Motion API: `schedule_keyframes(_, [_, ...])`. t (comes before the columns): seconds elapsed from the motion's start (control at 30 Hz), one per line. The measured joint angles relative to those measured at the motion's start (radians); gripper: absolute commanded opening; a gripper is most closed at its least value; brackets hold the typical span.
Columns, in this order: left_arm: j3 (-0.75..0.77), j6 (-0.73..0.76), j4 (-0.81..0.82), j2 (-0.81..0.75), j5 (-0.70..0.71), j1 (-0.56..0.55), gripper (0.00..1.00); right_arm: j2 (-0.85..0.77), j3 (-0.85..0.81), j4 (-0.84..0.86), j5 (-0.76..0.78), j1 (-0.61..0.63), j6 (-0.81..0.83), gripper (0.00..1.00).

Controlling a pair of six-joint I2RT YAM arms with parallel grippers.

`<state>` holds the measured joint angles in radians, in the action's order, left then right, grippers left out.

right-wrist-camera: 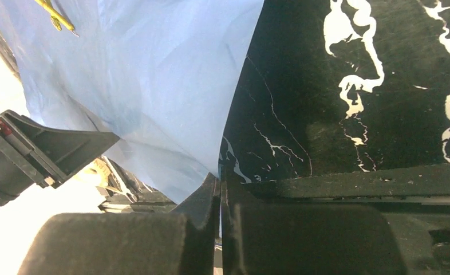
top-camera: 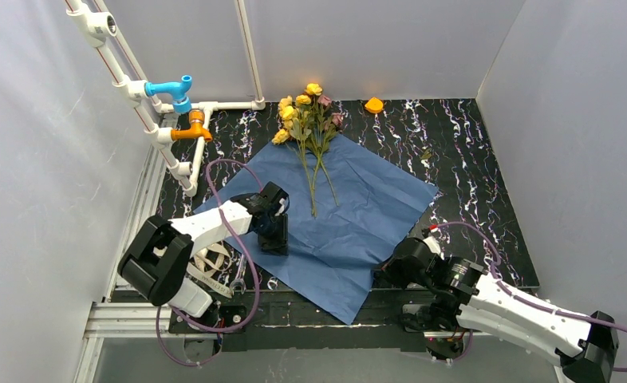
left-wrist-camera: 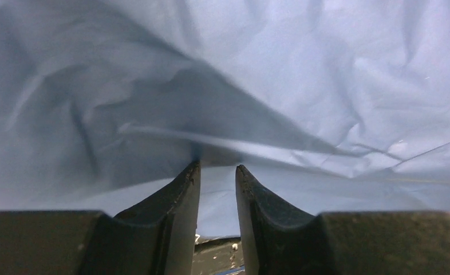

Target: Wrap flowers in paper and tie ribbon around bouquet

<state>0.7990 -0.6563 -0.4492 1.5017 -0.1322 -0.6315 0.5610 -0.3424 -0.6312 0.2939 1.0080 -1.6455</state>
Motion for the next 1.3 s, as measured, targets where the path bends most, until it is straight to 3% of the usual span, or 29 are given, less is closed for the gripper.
schedule_keyframes(0.17, [0.016,0.049,-0.100,-0.074,0.057,-0.006,0.53,-0.011,0.020,0.011,-0.003,-0.001,-0.008,0.01])
schedule_keyframes(0.33, [0.048,0.110,-0.156,-0.275,0.153,-0.008,0.66,0.039,0.025,0.064,-0.019,-0.001,-0.007,0.01])
schedule_keyframes(0.5, [0.031,0.220,-0.161,-0.501,0.215,-0.043,0.86,0.137,-0.086,0.035,-0.021,-0.001,-0.024,0.01])
schedule_keyframes(0.63, [0.027,0.347,-0.159,-0.627,0.253,-0.085,0.92,0.174,-0.201,0.008,-0.006,-0.001,-0.049,0.01])
schedule_keyframes(0.8, [0.011,0.623,-0.108,-0.705,0.270,-0.108,0.97,0.195,-0.259,-0.001,0.013,-0.001,-0.088,0.01])
schedule_keyframes(1.03, [-0.161,1.031,-0.052,-0.752,0.180,-0.165,0.98,0.241,-0.274,-0.019,0.032,-0.004,-0.130,0.01])
schedule_keyframes(1.3, [-0.227,1.296,-0.062,-0.801,0.081,-0.195,0.98,0.245,-0.293,-0.019,0.043,-0.018,-0.140,0.01])
